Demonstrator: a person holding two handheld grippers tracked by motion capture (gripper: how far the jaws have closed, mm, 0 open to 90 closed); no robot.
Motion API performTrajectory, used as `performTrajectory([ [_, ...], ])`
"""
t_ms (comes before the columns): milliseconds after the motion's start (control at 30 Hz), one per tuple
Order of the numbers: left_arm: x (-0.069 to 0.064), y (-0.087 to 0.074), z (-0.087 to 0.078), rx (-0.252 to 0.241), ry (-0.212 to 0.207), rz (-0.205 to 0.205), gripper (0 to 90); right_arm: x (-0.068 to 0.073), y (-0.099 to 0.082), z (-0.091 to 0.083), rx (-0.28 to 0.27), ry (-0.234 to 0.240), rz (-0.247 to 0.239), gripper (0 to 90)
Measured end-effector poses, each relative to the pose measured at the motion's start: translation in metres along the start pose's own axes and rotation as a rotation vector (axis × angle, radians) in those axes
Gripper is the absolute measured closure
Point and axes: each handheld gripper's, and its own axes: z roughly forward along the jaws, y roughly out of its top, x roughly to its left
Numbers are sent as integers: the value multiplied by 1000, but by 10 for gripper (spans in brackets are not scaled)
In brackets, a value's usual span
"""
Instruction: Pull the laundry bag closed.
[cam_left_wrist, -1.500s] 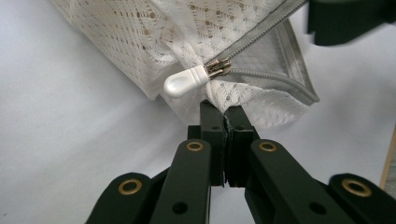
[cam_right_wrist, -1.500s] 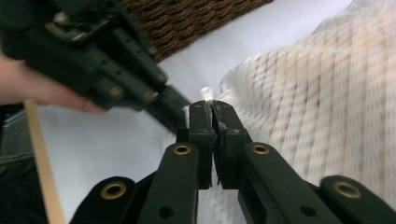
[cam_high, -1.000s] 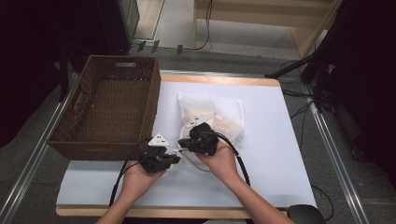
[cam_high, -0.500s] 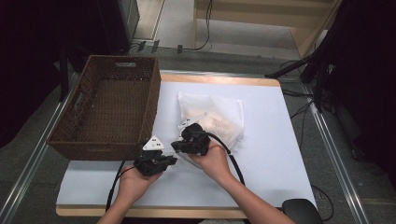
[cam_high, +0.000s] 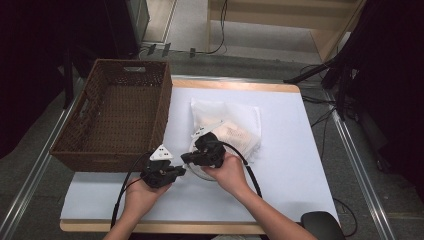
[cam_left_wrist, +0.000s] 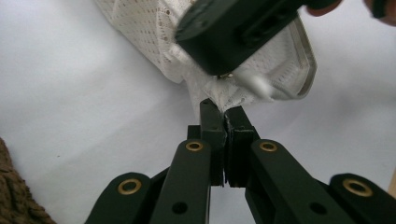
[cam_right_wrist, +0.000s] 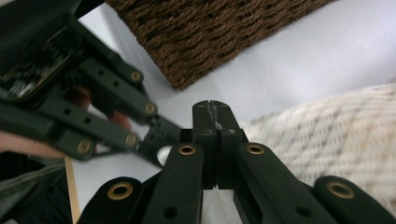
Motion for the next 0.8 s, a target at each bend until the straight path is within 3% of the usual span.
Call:
performTrajectory([
  [133, 0, 0, 1, 7, -8, -5, 890, 1, -3, -7, -12, -20, -13, 898],
  [500, 0, 2, -1, -5, -13, -3, 889, 6, -22, -37, -16, -75, -13, 749],
  [800, -4, 5, 1, -1, -13, 8, 888, 6, -37, -39, -7, -58, 18, 722],
])
